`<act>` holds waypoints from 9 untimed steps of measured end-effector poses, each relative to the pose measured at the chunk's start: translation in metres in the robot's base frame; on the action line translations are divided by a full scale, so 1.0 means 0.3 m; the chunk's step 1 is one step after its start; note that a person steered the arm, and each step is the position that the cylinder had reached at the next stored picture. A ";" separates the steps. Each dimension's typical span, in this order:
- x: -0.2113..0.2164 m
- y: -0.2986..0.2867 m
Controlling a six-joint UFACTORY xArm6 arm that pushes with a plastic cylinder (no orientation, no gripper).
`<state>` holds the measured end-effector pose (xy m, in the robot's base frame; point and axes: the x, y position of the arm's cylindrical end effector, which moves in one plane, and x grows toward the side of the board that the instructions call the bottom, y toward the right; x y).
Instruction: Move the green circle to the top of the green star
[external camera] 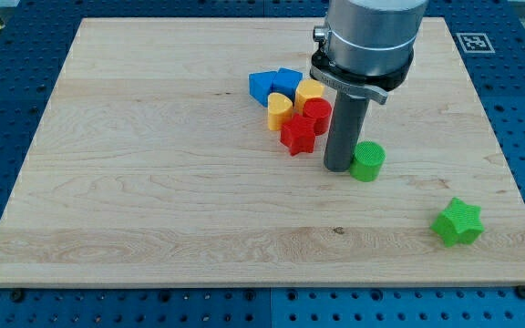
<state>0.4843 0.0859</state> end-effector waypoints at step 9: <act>-0.049 0.152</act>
<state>0.4695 0.1316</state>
